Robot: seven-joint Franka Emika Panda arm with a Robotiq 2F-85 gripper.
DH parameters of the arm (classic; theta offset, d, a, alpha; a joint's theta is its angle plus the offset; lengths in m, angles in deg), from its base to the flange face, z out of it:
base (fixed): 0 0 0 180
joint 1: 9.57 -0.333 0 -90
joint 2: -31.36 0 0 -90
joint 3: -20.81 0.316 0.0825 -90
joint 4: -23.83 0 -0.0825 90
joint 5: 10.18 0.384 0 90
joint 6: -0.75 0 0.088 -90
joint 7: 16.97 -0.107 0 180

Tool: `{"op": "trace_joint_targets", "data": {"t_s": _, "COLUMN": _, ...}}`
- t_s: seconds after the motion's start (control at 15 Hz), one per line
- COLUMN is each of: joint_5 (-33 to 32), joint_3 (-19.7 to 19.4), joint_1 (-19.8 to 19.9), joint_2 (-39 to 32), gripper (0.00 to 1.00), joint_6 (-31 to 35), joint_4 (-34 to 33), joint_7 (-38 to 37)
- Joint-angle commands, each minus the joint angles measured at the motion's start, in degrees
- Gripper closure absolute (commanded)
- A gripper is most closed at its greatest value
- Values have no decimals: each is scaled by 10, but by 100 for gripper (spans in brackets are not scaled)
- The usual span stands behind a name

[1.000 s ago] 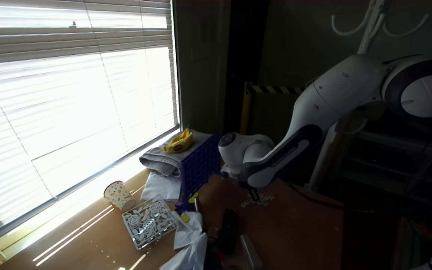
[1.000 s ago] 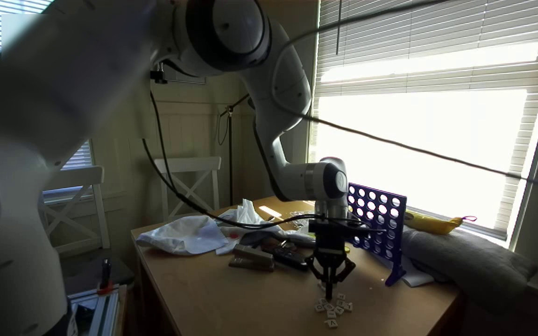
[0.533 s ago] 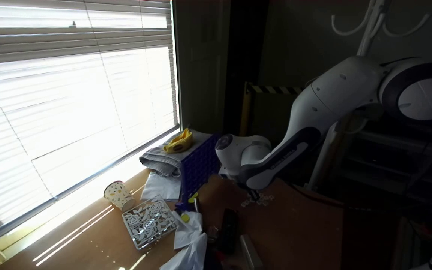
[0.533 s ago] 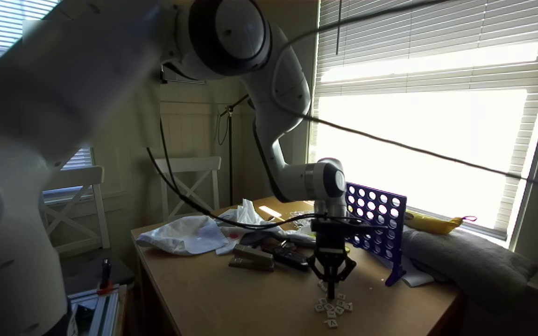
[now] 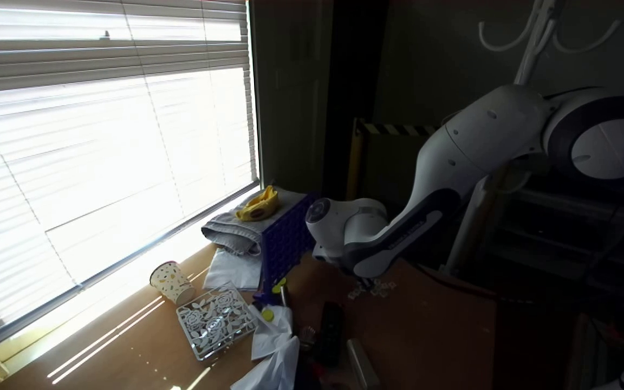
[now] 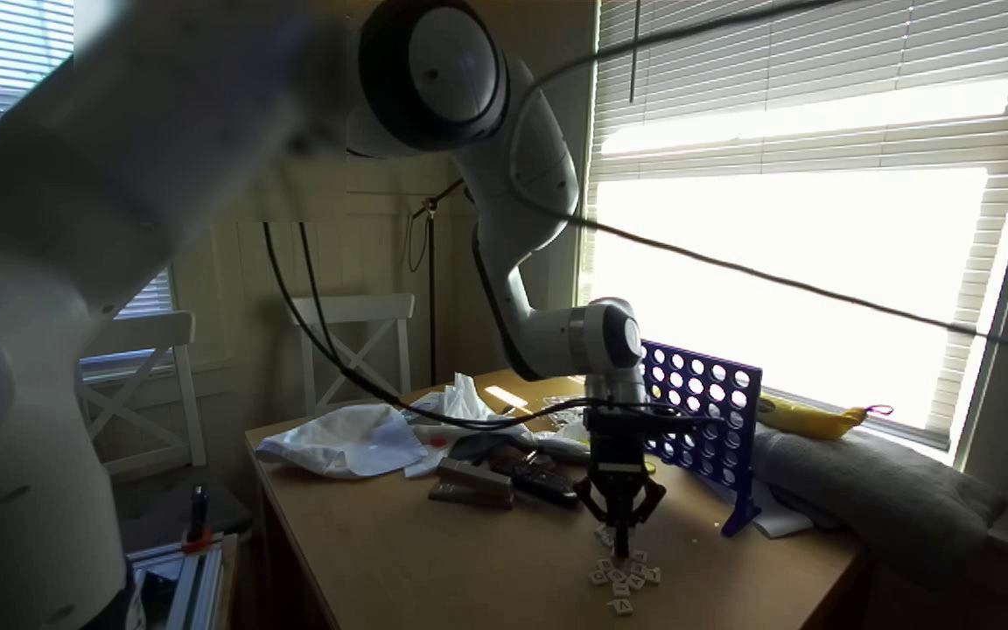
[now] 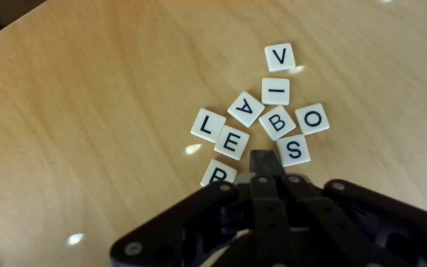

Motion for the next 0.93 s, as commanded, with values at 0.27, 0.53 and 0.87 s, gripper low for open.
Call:
{"op": "trace_joint_targets", "data": {"t_s": 0.27, "joint_5": -23, "joint_3": 4, "joint_1": -6, "joint_2": -36, "gripper": 100, "joint_6": -20, "joint_4": -37, "joint_7": 22}}
{"op": "trace_joint_targets", "data": {"t_s": 0.53, "joint_5": -30, "joint_3": 6, "joint_1": -9, "joint_2": -42, "gripper": 100, "joint_6": -30, "joint_4": -43, "joint_7": 30}}
{"op": "trace_joint_targets", "data": {"t_s": 0.87, "joint_5": -27, "joint_3": 13, "joint_1": -5, "joint_2": -39, "gripper": 100, "joint_6": -35, "joint_4": -46, "joint_7": 42}}
